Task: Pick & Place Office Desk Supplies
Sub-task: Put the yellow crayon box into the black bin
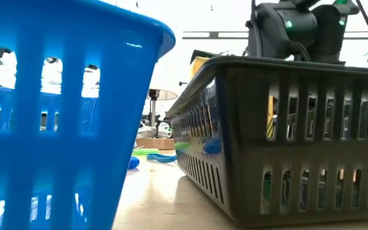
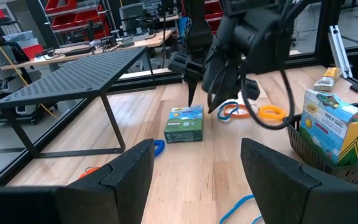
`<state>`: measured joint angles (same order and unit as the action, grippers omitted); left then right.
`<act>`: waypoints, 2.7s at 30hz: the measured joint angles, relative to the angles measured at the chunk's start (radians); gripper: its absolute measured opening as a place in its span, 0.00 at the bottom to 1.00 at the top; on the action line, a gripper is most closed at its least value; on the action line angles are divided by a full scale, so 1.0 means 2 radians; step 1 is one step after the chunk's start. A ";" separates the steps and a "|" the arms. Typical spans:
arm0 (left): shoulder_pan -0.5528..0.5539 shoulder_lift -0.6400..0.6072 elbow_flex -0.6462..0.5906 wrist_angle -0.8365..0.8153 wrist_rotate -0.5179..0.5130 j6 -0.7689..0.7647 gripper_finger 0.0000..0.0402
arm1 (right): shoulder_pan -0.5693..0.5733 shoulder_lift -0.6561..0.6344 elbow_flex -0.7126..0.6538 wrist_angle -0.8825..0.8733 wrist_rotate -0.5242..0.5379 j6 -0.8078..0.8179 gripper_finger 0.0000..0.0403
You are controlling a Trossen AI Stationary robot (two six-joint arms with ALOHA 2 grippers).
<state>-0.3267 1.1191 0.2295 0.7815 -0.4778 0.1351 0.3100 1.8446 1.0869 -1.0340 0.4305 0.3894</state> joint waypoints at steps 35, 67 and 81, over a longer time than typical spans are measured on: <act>0.000 0.000 0.000 0.000 0.000 0.000 0.61 | 0.039 0.000 0.097 -0.175 0.075 0.016 0.00; 0.000 0.000 0.000 0.000 0.000 -0.007 0.61 | 0.186 0.000 0.145 -0.269 0.348 -0.148 0.00; 0.000 0.000 0.000 0.000 0.000 -0.007 0.61 | 0.245 0.000 0.145 -0.235 0.400 -0.274 0.00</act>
<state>-0.3264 1.1191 0.2295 0.7814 -0.4778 0.1205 0.8002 1.8446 1.3773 -1.5036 1.2315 -0.1586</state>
